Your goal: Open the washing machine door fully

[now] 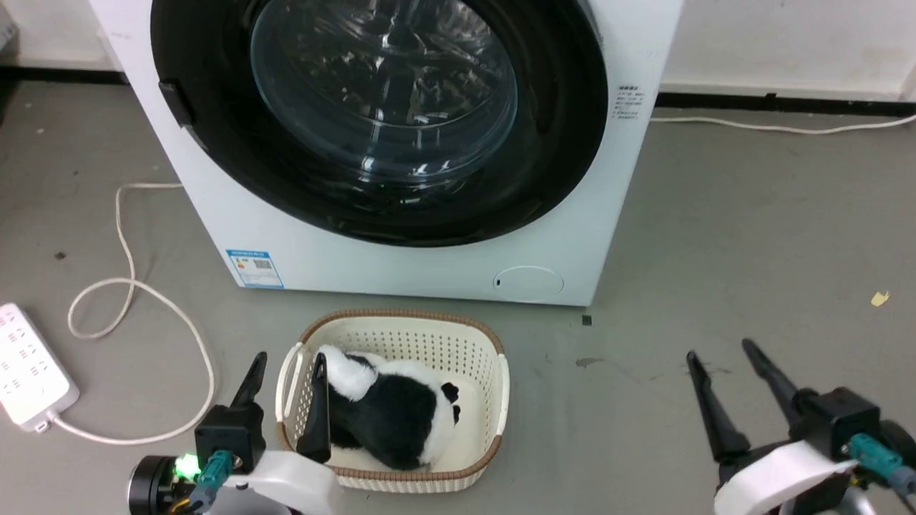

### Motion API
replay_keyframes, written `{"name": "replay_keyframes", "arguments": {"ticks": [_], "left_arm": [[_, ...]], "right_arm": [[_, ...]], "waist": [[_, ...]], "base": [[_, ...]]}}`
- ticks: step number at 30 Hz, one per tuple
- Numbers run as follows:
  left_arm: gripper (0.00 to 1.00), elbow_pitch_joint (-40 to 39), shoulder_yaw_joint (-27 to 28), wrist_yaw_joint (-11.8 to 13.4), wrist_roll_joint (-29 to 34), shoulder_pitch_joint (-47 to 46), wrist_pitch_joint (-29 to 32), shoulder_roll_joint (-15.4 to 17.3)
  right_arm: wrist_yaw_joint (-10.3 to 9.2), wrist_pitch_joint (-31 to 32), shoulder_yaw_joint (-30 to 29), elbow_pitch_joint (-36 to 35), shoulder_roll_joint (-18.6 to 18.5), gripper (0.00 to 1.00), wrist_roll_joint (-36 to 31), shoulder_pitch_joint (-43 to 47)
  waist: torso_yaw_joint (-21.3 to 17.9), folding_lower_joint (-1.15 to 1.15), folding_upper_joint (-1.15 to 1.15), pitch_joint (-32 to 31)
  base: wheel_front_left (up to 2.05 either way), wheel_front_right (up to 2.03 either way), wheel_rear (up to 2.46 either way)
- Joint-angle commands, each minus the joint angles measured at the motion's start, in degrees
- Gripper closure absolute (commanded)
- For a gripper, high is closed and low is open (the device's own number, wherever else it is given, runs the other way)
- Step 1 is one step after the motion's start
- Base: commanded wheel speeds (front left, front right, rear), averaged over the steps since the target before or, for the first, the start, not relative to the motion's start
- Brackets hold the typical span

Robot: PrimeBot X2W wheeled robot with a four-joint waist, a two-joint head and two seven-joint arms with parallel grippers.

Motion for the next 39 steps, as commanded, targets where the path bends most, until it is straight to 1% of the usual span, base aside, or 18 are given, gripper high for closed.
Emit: {"name": "replay_keyframes", "arguments": {"ticks": [1,3,4,8,9,19,20,21,22,30,39], "left_arm": [[0.0,-0.5,-0.3,0.4,-0.6,-1.2,-0.7,0.0],[0.0,-0.7,-0.6,0.6,-0.7,-1.6,-0.9,0.0],[0.0,-0.9,-1.0,0.9,-1.0,-2.1,-1.3,0.0],[0.0,-1.2,-1.5,1.4,-1.4,-2.8,-1.8,0.0],[0.0,-1.4,-1.9,1.7,-1.7,-3.3,-2.1,0.0],[0.0,-2.0,-3.2,2.7,-2.7,-4.6,-3.3,0.0],[0.0,-2.1,-3.3,2.8,-2.8,-4.7,-3.4,0.0],[0.0,-2.1,-3.5,2.9,-2.9,-4.8,-3.6,0.0],[0.0,-2.2,-3.6,3.0,-3.0,-5.0,-3.7,0.0],[0.0,-2.8,-5.2,4.0,-4.0,-6.0,-4.6,0.0],[0.0,-3.5,-6.7,5.1,-5.2,-7.3,-5.7,0.0]], "right_arm": [[-0.01,-0.5,-0.3,-0.5,-0.8,0.0,0.9,-1.8],[-0.01,-0.4,-0.3,-0.7,-1.4,0.0,1.8,-2.7],[-0.01,-0.2,-0.5,-1.0,-2.2,0.0,3.5,-4.3],[-0.02,0.4,-0.8,-1.5,-3.2,0.0,6.2,-6.6],[-0.02,1.0,-1.1,-1.8,-3.8,0.0,8.2,-8.5],[-0.02,3.3,-2.7,-1.8,-4.6,0.0,13.7,-15.1],[-0.02,3.6,-2.8,-1.7,-4.7,0.25,14.1,-15.7],[-0.02,3.8,-3.0,-1.7,-4.8,0.6,14.4,-16.4],[-0.02,4.0,-3.3,-1.6,-4.8,0.99,14.8,-17.1],[-0.03,6.1,-5.5,-0.6,-4.2,1.0,18.7,-23.4],[-0.03,10.4,-10.0,3.6,-2.7,1.0,23.1,-32.7]], "waist": [[0.4,0.0,0.0,0.7],[0.6,0.0,0.0,1.3],[1.0,0.0,0.0,2.3],[1.5,0.0,0.0,3.6],[1.9,0.0,0.0,4.4],[3.4,0.0,0.0,7.0],[3.6,0.0,0.0,7.3],[3.8,0.0,0.0,7.6],[4.0,0.0,0.0,7.9],[5.5,0.0,0.0,10.2],[7.6,0.0,0.0,13.3]], "base": [[0.0,0.0,0.0],[0.0,0.0,0.0],[0.0,0.0,0.0],[0.0,0.0,0.0],[0.0,0.0,0.0],[0.0,0.0,0.0],[0.0,0.0,0.0],[0.0,0.0,0.0],[0.0,0.0,0.0],[0.0,0.0,0.0],[0.0,0.0,0.0]]}}
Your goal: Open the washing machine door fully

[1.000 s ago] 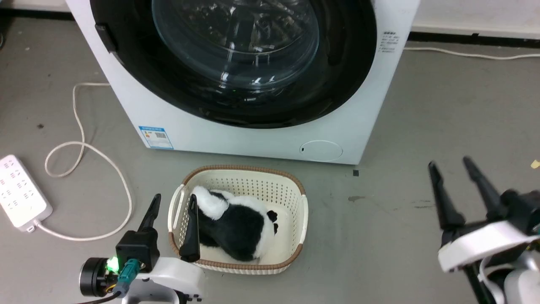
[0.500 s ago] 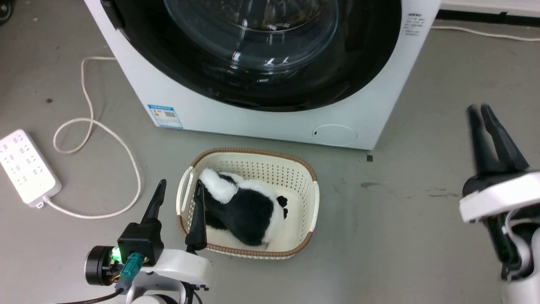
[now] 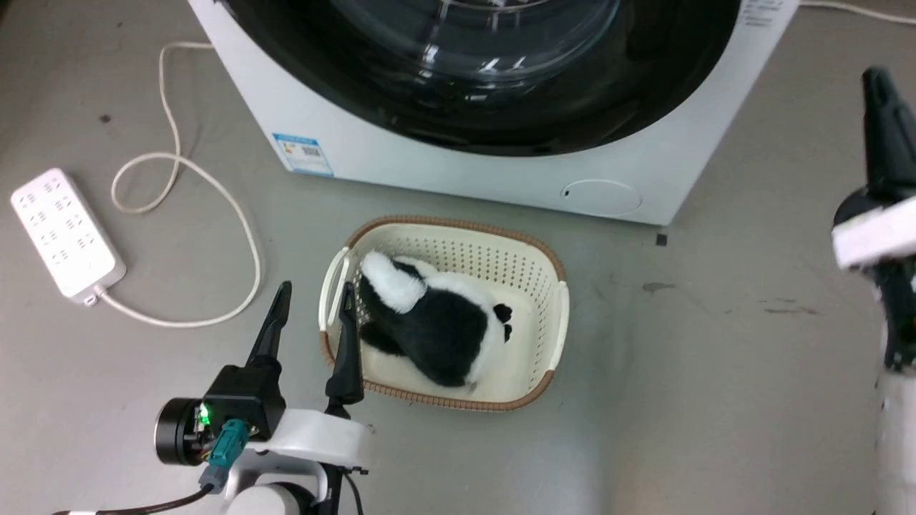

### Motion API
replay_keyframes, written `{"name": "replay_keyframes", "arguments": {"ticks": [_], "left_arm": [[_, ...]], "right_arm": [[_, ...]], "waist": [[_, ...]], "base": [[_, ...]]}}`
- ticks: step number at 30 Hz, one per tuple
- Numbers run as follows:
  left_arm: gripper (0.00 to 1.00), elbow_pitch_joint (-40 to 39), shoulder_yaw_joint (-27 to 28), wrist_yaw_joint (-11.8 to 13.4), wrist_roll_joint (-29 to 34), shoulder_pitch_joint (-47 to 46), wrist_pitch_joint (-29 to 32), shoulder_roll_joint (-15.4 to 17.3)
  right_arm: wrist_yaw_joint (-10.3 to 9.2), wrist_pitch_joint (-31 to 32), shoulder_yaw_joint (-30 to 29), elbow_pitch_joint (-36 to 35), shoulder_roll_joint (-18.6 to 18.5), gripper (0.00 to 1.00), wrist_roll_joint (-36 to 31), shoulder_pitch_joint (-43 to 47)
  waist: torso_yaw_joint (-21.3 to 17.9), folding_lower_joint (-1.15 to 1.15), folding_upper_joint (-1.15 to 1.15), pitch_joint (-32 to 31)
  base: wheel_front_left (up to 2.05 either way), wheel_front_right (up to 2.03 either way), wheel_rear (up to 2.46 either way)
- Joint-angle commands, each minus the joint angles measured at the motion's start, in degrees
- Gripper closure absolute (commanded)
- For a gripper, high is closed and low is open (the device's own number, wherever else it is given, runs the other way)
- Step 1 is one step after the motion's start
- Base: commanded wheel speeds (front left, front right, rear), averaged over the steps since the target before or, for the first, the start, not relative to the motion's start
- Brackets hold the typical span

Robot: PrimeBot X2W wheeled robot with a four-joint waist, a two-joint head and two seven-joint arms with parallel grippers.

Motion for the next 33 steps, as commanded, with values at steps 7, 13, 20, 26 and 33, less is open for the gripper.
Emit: {"name": "replay_keyframes", "arguments": {"ticks": [7,13,20,26,33], "left_arm": [[0.0,-1.0,-1.7,1.4,-1.3,-2.2,-1.5,0.1],[0.0,-1.5,-2.7,2.2,-2.1,-3.4,-2.2,0.1],[0.0,-1.9,-4.3,3.4,-3.3,-5.0,-3.0,0.1],[0.0,-2.2,-5.4,4.2,-4.2,-5.8,-3.8,0.1],[0.0,-2.5,-6.4,5.0,-5.2,-6.6,-4.5,0.1]], "right_arm": [[-0.02,5.6,-5.6,7.0,1.6,1.0,3.7,-10.7],[-0.02,11.4,-10.7,14.1,2.4,1.0,4.8,-19.5],[-0.03,18.3,-16.8,22.0,2.1,1.0,4.8,-29.1],[-0.03,23.6,-21.6,27.4,1.7,1.0,3.4,-36.3],[-0.03,28.4,-27.4,32.2,1.1,1.0,2.2,-42.7]], "waist": [[2.4,-0.01,0.0,3.4],[3.7,-0.01,0.0,5.9],[5.4,-0.01,0.0,8.3],[7.0,-0.01,0.0,10.0],[8.4,-0.01,0.0,11.6]], "base": [[0.0,0.0,0.0],[0.0,0.0,0.0],[0.0,0.0,0.0],[0.0,0.0,0.0],[0.0,0.0,0.0]]}}
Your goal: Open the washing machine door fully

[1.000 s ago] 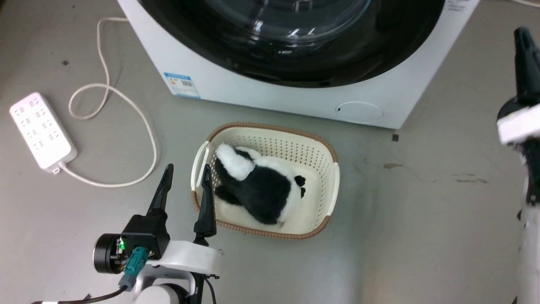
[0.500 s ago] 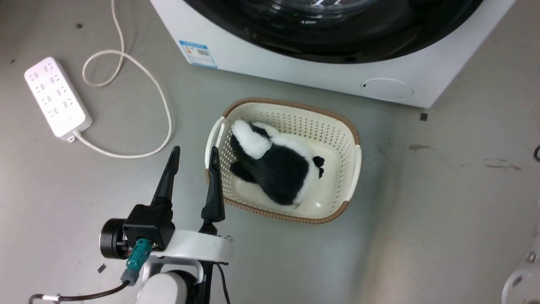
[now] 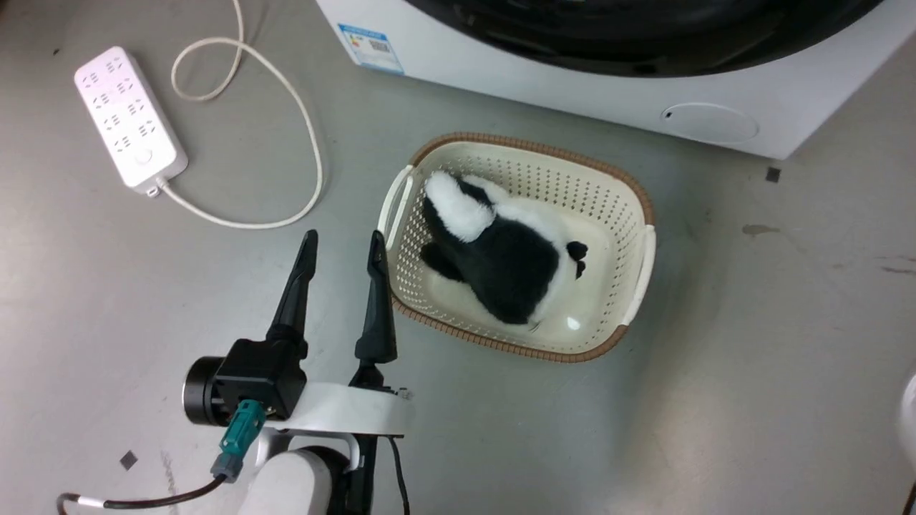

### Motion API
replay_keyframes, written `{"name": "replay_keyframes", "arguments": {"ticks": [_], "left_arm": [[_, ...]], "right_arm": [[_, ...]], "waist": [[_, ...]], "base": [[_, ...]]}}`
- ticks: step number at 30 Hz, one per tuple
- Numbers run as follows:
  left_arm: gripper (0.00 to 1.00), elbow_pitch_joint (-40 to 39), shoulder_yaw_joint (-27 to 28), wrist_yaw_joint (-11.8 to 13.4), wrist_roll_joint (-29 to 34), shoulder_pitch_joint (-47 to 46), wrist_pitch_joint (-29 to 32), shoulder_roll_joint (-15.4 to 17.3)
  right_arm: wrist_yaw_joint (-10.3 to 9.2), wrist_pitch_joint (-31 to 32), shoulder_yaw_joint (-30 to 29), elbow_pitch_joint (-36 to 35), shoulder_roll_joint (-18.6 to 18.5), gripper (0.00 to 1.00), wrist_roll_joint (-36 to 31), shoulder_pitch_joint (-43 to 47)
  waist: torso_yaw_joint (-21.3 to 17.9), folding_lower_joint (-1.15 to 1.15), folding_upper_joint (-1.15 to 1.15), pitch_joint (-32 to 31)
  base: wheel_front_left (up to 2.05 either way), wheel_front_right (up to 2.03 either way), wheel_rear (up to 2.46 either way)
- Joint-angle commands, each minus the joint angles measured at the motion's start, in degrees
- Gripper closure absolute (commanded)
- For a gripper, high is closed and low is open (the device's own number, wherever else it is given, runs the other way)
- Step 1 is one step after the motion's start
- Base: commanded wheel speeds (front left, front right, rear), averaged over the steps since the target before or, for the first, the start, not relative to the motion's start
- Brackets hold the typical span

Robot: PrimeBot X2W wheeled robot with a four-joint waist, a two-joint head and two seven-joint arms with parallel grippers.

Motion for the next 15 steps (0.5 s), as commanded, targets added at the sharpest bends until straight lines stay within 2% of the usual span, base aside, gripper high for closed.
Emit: {"name": "replay_keyframes", "arguments": {"ticks": [1,3,9,15], "left_arm": [[0.0,-0.4,-0.5,0.5,-0.4,-1.4,-0.7,0.1],[0.0,-0.7,-1.0,0.9,-0.8,-2.0,-1.0,0.1],[0.0,-1.1,-1.8,1.6,-1.4,-2.6,-1.6,0.1],[0.0,-1.1,-2.5,2.3,-2.0,-3.1,-2.3,0.1]], "right_arm": [[-0.02,1.2,-1.6,1.3,-0.6,1.0,0.0,-2.8],[-0.02,3.9,-4.8,3.4,-0.7,1.0,-0.6,-6.0],[-0.03,9.7,-9.5,6.2,-0.7,1.0,-1.5,-10.4],[-0.03,16.5,-14.4,7.3,-0.4,1.0,-2.2,-12.0]], "waist": [[0.5,0.0,0.0,0.7],[1.1,0.0,0.0,1.6],[1.9,0.0,0.0,2.7],[2.4,0.0,0.0,2.6]], "base": [[0.0,0.0,0.0],[0.0,0.0,0.0],[0.0,0.0,0.0],[0.0,0.0,0.0]]}}
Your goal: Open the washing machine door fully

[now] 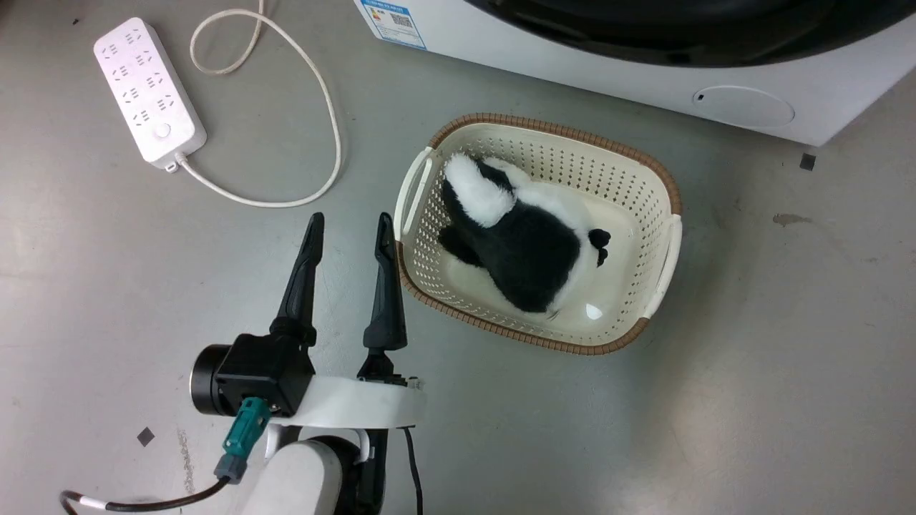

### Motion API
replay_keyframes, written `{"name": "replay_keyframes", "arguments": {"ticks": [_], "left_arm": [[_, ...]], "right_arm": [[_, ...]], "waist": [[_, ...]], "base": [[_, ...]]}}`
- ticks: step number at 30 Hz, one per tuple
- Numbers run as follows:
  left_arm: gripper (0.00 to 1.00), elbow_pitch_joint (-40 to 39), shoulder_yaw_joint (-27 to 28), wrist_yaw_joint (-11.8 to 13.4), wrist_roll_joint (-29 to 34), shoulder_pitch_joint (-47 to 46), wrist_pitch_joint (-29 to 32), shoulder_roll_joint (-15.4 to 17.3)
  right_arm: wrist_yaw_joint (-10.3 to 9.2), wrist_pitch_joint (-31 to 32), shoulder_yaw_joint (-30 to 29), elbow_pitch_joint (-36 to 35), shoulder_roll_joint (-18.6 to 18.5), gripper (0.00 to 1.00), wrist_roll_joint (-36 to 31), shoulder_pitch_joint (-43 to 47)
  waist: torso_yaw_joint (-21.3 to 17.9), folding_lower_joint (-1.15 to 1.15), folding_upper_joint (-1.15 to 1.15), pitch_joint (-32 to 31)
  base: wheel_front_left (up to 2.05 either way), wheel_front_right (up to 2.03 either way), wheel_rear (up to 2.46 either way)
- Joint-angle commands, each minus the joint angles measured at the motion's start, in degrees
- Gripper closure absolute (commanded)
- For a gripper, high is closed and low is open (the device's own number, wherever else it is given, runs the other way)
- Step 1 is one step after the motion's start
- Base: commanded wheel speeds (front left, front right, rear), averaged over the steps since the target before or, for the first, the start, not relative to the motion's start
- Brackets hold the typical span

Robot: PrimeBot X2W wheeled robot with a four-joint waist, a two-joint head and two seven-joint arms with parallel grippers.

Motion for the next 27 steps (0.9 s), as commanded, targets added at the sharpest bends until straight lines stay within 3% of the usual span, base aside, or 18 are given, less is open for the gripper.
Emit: {"name": "replay_keyframes", "arguments": {"ticks": [1,8,15,20,27], "left_arm": [[0.0,-0.3,-0.3,0.5,-0.4,-1.1,-0.6,0.1],[0.0,0.4,-0.1,0.7,-0.3,-0.5,-1.5,0.1],[0.0,1.7,1.4,-0.7,0.8,2.0,-1.5,0.1],[0.0,2.6,2.5,-1.6,1.4,3.6,-1.5,0.1],[0.0,2.7,3.3,-2.4,1.8,5.0,-1.5,0.1]], "right_arm": [[-0.02,2.0,-1.4,1.2,0.9,1.0,0.4,-1.4],[-0.02,10.4,-4.7,-1.8,3.1,1.0,3.4,3.3],[-0.02,14.8,-2.7,-6.4,4.3,1.0,8.9,15.0],[-0.02,13.5,3.9,-4.6,4.3,1.0,15.6,22.3],[-0.02,6.2,11.2,-0.7,4.3,1.0,24.4,25.8]], "waist": [[0.0,0.0,0.0,-0.4],[-0.6,0.0,0.0,-3.9],[-2.4,0.0,0.0,-9.5],[-3.4,0.0,0.0,-12.6],[-3.9,0.0,0.0,-13.8]], "base": [[0.0,0.0,0.0],[0.0,0.0,0.0],[0.0,0.0,0.0],[0.0,0.0,0.0],[0.0,0.0,0.0]]}}
